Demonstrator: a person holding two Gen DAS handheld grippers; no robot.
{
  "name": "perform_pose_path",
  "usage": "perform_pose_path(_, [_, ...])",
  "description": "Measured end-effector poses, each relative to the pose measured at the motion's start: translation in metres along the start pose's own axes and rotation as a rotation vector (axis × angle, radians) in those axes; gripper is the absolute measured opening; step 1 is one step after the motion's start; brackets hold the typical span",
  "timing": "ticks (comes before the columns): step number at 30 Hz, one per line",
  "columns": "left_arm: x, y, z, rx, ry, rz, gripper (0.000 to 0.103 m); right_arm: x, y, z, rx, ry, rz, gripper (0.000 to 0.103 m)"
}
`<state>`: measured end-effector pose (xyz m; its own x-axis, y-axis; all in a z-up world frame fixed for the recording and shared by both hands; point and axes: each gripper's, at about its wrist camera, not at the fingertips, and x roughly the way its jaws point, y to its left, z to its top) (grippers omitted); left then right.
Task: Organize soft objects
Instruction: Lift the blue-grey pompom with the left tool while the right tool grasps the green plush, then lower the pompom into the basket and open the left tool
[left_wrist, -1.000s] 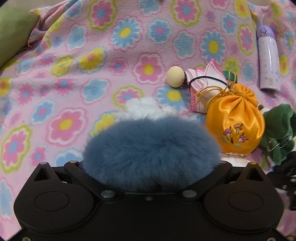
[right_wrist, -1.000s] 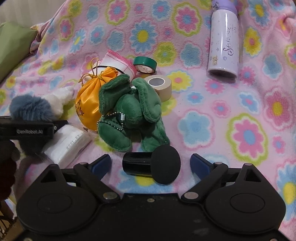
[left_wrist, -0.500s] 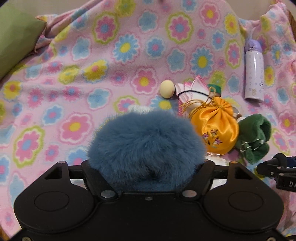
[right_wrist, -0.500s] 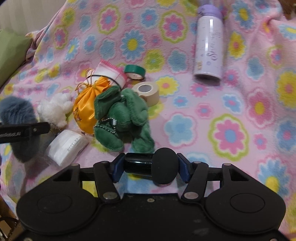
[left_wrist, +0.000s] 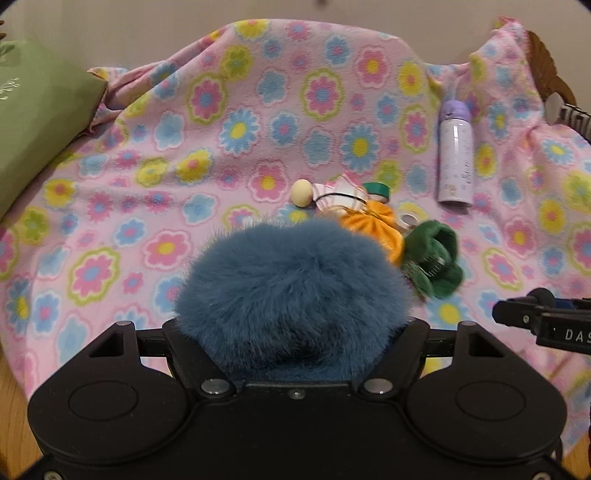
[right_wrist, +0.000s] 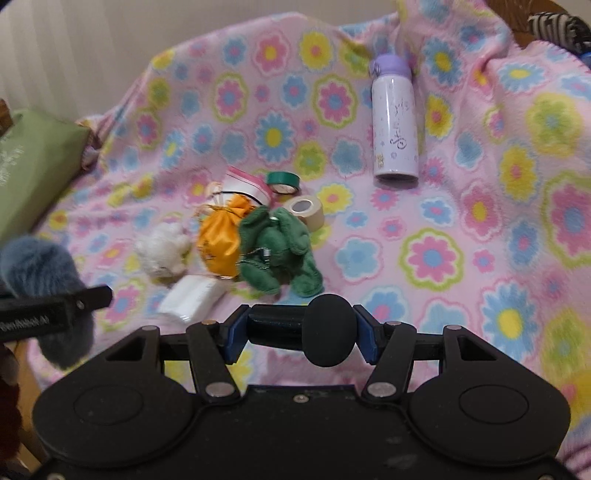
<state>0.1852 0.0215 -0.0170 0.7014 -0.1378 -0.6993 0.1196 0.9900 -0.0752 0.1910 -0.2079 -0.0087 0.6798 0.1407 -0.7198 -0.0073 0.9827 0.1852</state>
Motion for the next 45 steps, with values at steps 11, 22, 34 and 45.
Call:
perform_pose_path(11, [-0.059, -0.025, -0.046, 0.001, 0.029, -0.007, 0.07, -0.083, 0.016, -0.059, 0.019, -0.068, 0.092, 0.058])
perform_pose_path(22, [-0.098, -0.041, -0.087, -0.05, 0.028, 0.009, 0.07, -0.136, 0.024, -0.111, 0.063, -0.125, 0.137, 0.058])
perform_pose_path(34, [-0.12, -0.045, -0.108, -0.078, -0.004, 0.04, 0.07, -0.173, 0.034, -0.134, 0.049, -0.205, 0.113, 0.059])
perform_pose_path(45, [-0.116, -0.043, -0.116, -0.095, 0.0, 0.041, 0.071, -0.163, 0.032, -0.136, 0.064, -0.133, 0.117, 0.059])
